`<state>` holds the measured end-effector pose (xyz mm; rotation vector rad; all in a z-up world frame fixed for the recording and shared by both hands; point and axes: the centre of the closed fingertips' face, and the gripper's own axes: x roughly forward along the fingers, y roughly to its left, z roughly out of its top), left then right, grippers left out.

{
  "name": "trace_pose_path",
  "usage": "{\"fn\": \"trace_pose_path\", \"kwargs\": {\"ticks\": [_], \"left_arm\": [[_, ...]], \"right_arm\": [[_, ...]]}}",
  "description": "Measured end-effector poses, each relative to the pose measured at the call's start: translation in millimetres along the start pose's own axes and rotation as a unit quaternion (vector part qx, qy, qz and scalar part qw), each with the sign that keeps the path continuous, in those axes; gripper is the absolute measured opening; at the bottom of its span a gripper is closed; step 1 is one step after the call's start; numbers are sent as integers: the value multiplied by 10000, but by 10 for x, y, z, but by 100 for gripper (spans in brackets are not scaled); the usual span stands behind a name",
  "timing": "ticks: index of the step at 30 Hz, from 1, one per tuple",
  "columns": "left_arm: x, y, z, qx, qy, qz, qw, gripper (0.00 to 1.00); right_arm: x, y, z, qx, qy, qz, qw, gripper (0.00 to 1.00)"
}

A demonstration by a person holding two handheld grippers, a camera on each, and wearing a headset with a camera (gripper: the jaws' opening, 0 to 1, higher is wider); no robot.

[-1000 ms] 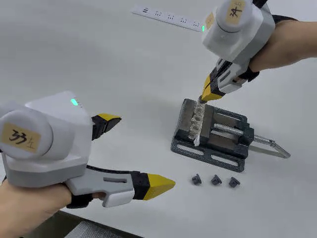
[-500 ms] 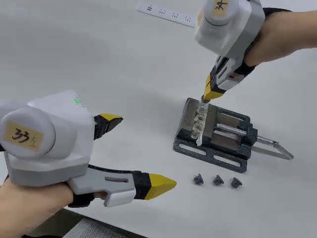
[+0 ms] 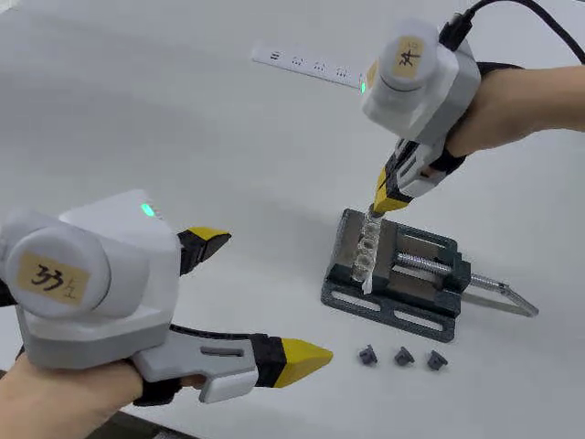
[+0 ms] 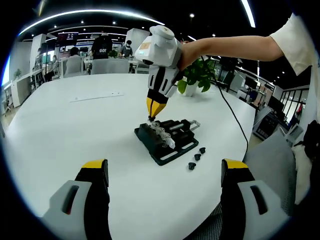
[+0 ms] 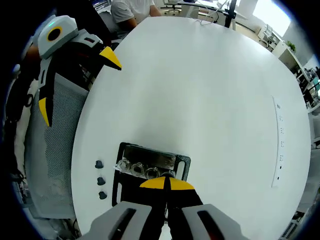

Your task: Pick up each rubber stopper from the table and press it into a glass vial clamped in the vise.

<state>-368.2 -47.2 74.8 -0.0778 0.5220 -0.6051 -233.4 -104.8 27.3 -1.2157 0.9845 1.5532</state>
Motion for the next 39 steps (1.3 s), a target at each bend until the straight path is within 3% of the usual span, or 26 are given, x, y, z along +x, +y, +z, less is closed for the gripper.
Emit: {"fn": "trace_pose_path", "kwargs": {"ticks": [5,28,30,32,34,39], "left_arm": [[-7,0,32,27,-18,13,10000,93],[-5,-15,28,80,54,-16,10000,93],[-2,-7,28,75,52,-22,10000,93],[0,-5,28,101,64,-23,9999,93],[4,-6,28,87,69,-32,9999,93],[2,-15,30,107,74,-39,9999,93]], "right_arm": [[-6,3,28,-77,37,-27,10000,0],[-29,-17,25,-200,-257,-245,9992,0],[-36,-11,12,-101,-328,-239,9991,9],[-45,6,-3,-107,-416,-280,9987,9],[-52,3,9,113,-610,-279,9977,15],[-35,-4,10,399,-982,-280,9940,38]]}}
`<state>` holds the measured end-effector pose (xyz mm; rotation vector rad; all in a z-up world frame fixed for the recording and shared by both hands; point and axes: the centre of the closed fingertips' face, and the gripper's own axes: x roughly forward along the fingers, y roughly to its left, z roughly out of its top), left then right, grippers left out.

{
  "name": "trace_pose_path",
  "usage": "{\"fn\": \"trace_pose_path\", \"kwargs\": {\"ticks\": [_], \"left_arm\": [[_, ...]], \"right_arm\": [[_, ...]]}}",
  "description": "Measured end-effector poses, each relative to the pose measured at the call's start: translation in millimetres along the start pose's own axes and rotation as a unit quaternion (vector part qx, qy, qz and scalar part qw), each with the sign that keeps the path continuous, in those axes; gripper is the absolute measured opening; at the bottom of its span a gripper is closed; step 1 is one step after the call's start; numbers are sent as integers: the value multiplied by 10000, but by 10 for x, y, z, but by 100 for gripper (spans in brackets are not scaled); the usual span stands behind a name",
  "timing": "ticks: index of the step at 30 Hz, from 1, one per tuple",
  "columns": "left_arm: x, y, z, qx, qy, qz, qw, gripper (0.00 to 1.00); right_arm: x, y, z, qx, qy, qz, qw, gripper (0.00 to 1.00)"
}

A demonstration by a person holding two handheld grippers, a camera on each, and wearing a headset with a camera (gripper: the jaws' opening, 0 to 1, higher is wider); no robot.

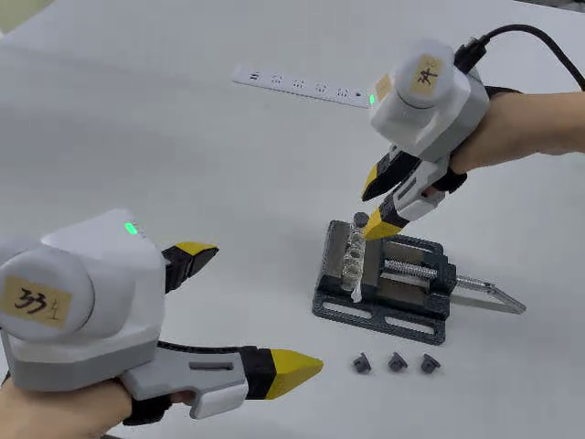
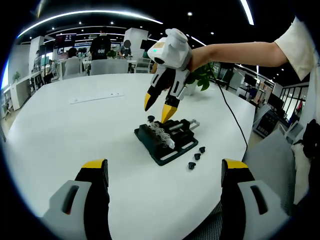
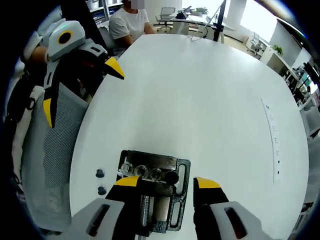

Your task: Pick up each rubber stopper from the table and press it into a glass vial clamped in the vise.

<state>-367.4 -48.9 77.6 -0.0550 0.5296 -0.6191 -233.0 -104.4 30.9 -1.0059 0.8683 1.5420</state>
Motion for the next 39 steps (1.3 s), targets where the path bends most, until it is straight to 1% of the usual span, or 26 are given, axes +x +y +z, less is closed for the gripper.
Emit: {"fn": "trace_pose_path", "kwargs": {"ticks": [2,3,4,5,6,8,9,10,11,15,18,21,24,27,29,34,39], "left_arm": [[-1,-5,3,9,0,2,10000,93],[-2,-10,10,9,-2,0,10000,93],[-2,-11,13,12,-6,3,10000,93],[-3,-13,17,12,-4,3,10000,93],[-6,-10,17,22,-3,2,10000,93],[-6,-8,21,26,-4,4,10000,93],[-7,-6,22,31,-3,5,10000,93],[-9,0,22,33,-5,8,10000,93],[-9,0,24,35,-4,6,10000,93],[-7,-2,32,48,-2,-3,10000,93],[-6,-8,47,55,-10,-13,10000,93],[-4,-16,55,59,-19,-21,10000,93],[2,-29,56,69,-19,-40,10000,93],[3,-36,53,79,-20,-58,10000,93],[7,-38,52,90,-15,-67,9999,93],[18,-43,65,106,-15,-89,9999,93],[25,-36,80,169,8,-105,9998,93]], "right_arm": [[4,84,9,49,-137,-3,9999,47],[4,99,12,70,-216,-45,9997,54],[6,80,11,71,-249,-43,9997,58],[16,69,4,190,-295,-55,9994,61],[18,73,-4,187,-310,-49,9993,65],[20,125,-1,206,-417,-43,9989,74],[16,132,1,206,-456,-66,9987,78],[12,158,17,233,-559,-44,9982,80],[6,173,18,309,-590,-43,9978,81],[-9,221,11,393,-709,-51,9967,83],[-40,302,-13,440,-779,-28,9960,80],[-63,370,-51,467,-815,-54,9956,79],[-93,402,-88,517,-860,-92,9949,78],[-132,462,-156,588,-885,-124,9943,76],[-162,503,-196,654,-953,-174,9931,76],[-208,652,-312,744,-1021,-251,9917,74],[-245,777,-435,900,-1150,-335,9887,71]]}}
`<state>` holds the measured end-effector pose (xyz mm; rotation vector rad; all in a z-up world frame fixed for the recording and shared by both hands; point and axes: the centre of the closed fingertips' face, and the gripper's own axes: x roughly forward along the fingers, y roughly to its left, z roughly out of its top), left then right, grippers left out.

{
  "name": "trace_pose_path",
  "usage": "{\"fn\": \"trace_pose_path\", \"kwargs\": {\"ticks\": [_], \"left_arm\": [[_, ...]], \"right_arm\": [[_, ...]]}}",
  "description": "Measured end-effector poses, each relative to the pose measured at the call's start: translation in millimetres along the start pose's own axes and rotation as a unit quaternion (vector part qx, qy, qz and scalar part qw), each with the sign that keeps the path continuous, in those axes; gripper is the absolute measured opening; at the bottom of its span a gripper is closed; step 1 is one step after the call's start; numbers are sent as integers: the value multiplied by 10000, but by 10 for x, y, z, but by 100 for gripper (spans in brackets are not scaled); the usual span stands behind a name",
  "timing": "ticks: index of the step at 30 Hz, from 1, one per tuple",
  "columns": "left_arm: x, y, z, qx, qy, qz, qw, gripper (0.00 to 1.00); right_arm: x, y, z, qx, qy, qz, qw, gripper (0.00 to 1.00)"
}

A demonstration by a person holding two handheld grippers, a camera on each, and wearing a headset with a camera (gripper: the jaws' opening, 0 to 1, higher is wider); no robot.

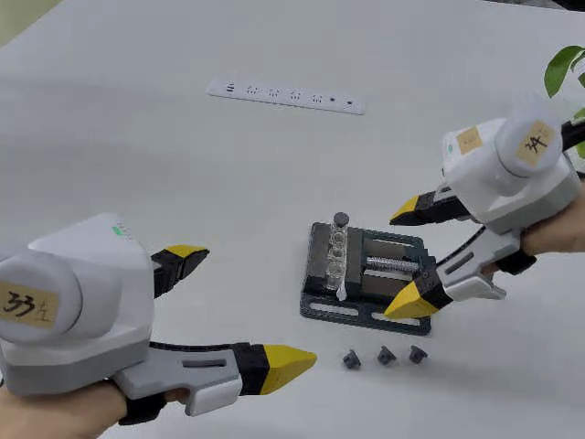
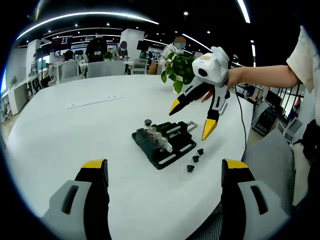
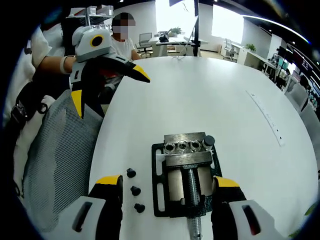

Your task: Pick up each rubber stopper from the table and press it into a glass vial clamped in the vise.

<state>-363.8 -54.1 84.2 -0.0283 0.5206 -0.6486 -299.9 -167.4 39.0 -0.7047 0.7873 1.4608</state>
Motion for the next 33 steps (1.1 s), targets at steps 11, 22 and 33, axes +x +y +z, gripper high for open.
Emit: {"fn": "trace_pose_path", "kwargs": {"ticks": [11,22,33], "left_arm": [[37,-56,26,91,36,-105,9999,93],[74,-138,26,150,95,-233,9996,93],[87,-190,20,200,129,-320,9992,93]], "right_arm": [[-88,297,-266,496,-293,-249,9980,66],[-6,457,-577,693,-414,-821,9934,48],[177,447,-818,591,-339,-1442,9872,27]]}}
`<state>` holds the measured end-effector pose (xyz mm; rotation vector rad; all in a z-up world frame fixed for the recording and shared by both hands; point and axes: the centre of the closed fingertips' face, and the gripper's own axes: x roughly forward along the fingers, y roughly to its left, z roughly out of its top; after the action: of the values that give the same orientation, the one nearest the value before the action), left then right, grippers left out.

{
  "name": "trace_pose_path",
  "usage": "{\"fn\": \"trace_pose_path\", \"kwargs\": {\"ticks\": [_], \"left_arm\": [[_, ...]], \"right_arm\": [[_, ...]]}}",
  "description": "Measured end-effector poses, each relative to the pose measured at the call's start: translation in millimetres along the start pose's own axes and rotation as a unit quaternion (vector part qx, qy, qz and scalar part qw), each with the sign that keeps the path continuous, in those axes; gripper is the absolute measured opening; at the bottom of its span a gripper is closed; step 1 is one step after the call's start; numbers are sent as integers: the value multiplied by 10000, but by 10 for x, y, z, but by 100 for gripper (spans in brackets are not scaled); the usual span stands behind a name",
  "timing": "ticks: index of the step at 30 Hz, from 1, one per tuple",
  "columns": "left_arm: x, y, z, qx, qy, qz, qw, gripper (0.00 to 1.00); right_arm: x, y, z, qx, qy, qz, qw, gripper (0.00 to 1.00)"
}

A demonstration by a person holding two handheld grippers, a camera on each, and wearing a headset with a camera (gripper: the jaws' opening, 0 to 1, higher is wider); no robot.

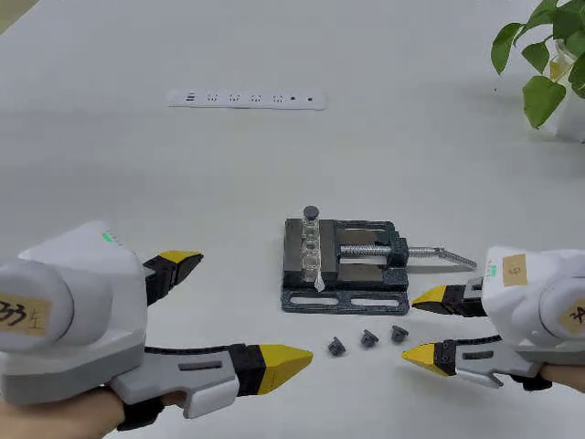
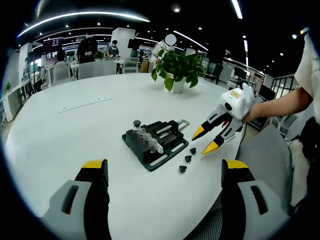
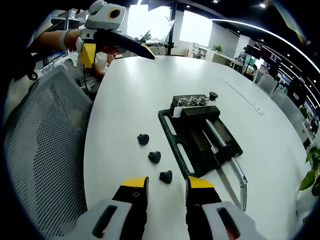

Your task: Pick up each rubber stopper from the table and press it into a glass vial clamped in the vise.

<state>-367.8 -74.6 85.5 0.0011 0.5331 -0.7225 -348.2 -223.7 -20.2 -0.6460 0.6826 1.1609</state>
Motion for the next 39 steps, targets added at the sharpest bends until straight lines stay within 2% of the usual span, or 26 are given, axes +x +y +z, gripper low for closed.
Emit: {"fn": "trace_pose_path", "kwargs": {"ticks": [6,7,10,12,13,14,18,29,35,39], "left_arm": [[-8,-15,-36,5,54,-29,10000,93],[-9,-20,-44,0,63,-34,10000,93],[-9,-34,-48,3,79,-44,10000,93],[-8,-39,-48,1,75,-44,10000,93],[-7,-46,-48,6,83,-45,10000,93],[-7,-48,-48,7,84,-43,10000,93],[-12,-53,-48,-3,80,-43,10000,93],[-16,-51,-62,-9,97,-35,9999,93],[7,-86,-48,-30,77,-97,9999,93],[25,-102,-5,-178,-2,-207,9996,91]], "right_arm": [[58,49,-13,-103,-2,-134,9999,19],[55,31,7,-166,-57,-245,9995,17],[58,47,38,-85,-108,-241,9996,11],[58,3,40,-240,-107,-381,9989,11],[66,37,43,-220,-100,-267,9994,9],[73,36,48,-155,-109,-265,9995,9],[98,24,58,-268,-116,-303,9991,6],[127,25,79,-453,-63,-324,9984,6],[117,29,82,-508,-47,-300,9982,5],[19,-12,164,-613,-189,-379,9972,5]]}}
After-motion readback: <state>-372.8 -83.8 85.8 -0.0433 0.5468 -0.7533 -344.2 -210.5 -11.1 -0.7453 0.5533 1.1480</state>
